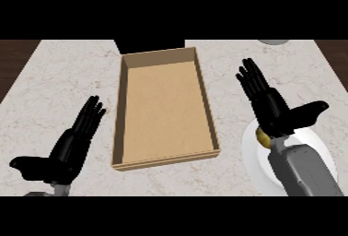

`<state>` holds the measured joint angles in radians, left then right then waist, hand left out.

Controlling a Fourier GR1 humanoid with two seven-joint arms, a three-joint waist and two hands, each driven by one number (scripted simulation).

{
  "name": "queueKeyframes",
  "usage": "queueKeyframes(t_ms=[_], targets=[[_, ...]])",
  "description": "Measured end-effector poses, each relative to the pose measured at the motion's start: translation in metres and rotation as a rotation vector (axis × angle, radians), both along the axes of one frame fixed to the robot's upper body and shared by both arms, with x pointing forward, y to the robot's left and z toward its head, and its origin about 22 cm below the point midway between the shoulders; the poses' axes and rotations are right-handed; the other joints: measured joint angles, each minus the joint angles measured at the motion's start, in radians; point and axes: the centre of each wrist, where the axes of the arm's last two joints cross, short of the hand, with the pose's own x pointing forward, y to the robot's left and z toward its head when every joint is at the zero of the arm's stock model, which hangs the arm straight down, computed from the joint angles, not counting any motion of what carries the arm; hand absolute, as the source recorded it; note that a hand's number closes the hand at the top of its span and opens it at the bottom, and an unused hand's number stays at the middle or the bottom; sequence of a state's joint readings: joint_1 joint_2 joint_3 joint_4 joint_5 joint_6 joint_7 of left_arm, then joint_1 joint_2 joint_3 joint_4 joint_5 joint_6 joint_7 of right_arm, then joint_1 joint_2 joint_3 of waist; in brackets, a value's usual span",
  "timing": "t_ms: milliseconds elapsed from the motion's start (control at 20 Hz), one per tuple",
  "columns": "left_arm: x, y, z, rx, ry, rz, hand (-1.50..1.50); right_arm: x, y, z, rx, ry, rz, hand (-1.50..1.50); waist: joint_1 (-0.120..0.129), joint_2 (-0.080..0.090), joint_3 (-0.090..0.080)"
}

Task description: Pick the squash from the plate and place it in the cardboard box

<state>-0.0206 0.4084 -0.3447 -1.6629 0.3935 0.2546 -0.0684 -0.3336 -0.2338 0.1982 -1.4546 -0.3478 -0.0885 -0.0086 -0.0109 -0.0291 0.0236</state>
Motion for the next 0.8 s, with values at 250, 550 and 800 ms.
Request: queueKeyframes(t_ms=[250, 550, 800], targets=[[0.003, 0.026, -0.004, 0.171, 0.016, 0.104, 0.0, 0.014, -0.035, 0.026, -0.056, -0.153, -0.203, -1.5, 0.007, 0.021, -0.016], [0.0, 0.052, -0.014, 0.31, 0.081, 0.206, 0.0, 0.009, -0.103, 0.007, -0.344, -0.115, -0.674, -1.5, -0.009, 0.034, -0.026], [0.003, 0.052, -0.017, 0.358, 0.11, 0.232, 0.0, -0.011, -0.102, -0.015, -0.353, -0.149, -0.855, -1.5, -0.001, 0.03, -0.024]])
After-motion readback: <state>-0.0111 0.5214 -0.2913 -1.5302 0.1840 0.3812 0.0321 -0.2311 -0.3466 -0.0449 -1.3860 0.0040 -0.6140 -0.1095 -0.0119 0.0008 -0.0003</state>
